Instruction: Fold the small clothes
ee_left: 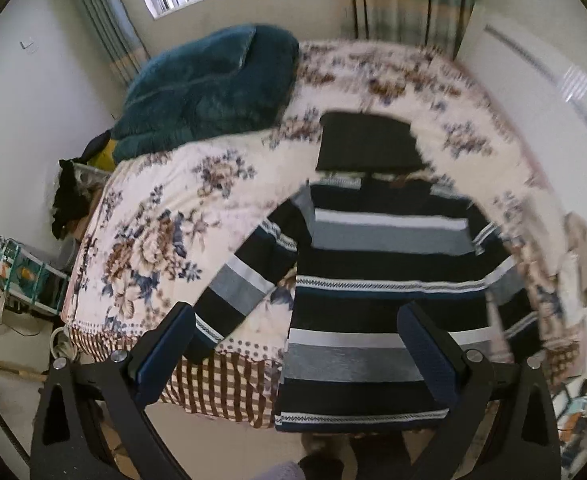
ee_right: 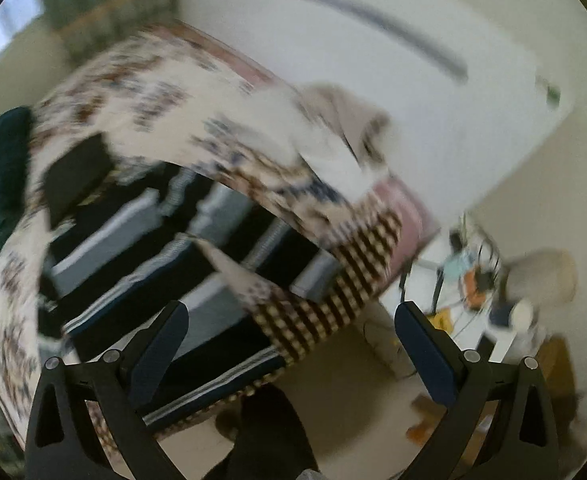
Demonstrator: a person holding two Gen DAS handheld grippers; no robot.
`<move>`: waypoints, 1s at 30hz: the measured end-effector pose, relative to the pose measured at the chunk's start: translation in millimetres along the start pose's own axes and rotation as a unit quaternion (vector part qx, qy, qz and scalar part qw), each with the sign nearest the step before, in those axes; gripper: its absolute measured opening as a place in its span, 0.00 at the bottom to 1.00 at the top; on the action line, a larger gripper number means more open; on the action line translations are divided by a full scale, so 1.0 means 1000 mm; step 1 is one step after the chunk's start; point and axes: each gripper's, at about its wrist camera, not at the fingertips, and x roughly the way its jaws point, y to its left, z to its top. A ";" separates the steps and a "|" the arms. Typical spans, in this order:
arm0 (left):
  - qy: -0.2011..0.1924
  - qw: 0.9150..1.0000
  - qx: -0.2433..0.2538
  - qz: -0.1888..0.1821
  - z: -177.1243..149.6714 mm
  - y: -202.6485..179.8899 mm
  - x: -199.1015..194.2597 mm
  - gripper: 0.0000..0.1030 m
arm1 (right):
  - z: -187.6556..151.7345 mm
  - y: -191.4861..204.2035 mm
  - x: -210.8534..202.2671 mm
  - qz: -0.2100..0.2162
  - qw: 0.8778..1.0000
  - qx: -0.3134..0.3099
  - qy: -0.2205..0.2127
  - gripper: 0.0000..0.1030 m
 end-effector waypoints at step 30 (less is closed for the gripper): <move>0.199 0.979 -0.027 0.037 -0.039 -0.064 0.343 1.00 | -0.013 -0.040 0.316 0.019 0.970 0.227 0.081 0.07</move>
